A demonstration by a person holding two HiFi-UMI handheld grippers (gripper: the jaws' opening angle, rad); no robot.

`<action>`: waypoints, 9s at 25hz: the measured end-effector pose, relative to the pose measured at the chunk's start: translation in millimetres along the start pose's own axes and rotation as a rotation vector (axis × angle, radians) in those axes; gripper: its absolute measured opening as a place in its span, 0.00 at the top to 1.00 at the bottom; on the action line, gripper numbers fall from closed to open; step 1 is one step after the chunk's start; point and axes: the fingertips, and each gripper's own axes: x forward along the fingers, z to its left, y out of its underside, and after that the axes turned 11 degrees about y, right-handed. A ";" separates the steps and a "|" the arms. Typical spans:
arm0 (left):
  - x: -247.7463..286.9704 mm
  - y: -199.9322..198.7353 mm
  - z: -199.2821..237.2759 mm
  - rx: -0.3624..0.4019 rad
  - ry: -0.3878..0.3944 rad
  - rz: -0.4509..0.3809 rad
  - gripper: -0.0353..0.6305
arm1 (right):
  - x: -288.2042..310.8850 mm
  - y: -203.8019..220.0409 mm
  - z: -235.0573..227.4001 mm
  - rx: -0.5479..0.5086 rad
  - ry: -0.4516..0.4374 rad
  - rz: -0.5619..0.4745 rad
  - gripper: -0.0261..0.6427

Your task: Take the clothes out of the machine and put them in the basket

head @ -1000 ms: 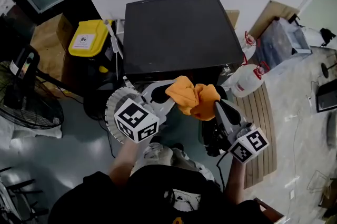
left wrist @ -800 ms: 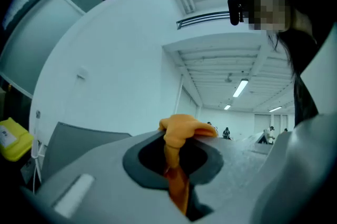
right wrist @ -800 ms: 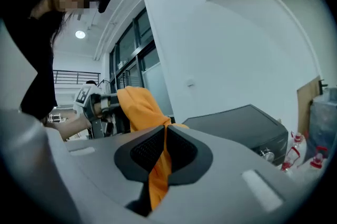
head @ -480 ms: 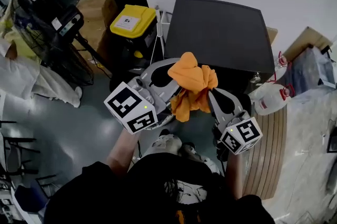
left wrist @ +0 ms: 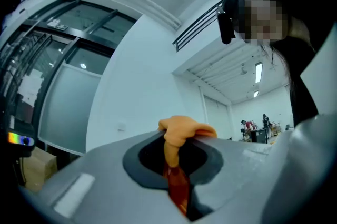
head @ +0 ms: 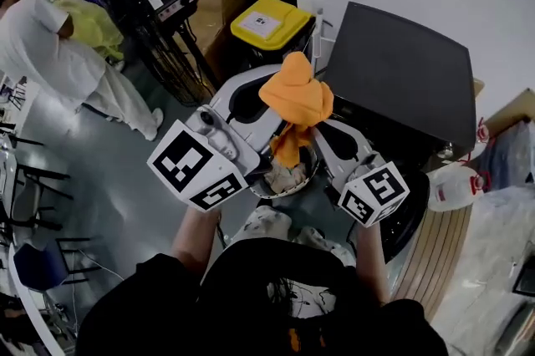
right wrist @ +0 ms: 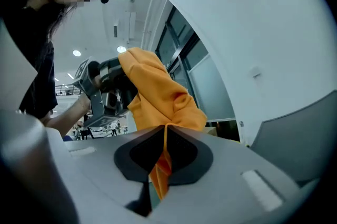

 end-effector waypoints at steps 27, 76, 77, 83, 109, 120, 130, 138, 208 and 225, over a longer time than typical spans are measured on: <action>-144.0 246.4 145.7 -0.186 0.018 0.569 0.91 | 153.8 202.3 12.9 0.184 0.271 0.484 0.90; -134.8 437.6 52.3 -0.375 0.367 0.842 0.71 | 17.5 300.5 -80.0 0.400 0.810 0.441 0.68; -130.7 436.3 48.3 -0.362 0.370 0.846 0.71 | 9.7 296.8 -84.2 0.401 0.819 0.431 0.68; -100.8 435.6 20.0 -0.319 0.360 0.863 0.71 | -35.7 280.4 -113.7 0.401 0.837 0.383 0.68; 6.6 453.1 -89.7 -0.233 0.296 0.961 0.71 | -133.4 312.9 -235.6 0.467 0.816 0.343 0.68; 24.4 507.5 -95.3 -0.170 0.482 1.045 0.76 | -138.7 385.5 -285.3 0.518 0.953 0.353 0.68; 8.0 579.4 -75.8 -0.073 0.678 1.123 0.76 | -130.1 482.3 -335.0 0.616 1.098 0.282 0.68; 12.7 643.7 -54.4 -0.029 0.705 1.105 0.76 | -114.5 558.9 -382.2 0.593 1.134 0.302 0.65; 5.5 513.6 -98.3 -0.079 0.456 1.094 0.66 | -201.4 190.9 -193.2 0.669 0.697 0.015 0.90; 67.7 542.9 -113.5 -0.113 0.455 1.016 0.62 | -210.2 9.8 -189.3 0.550 0.521 -0.223 0.90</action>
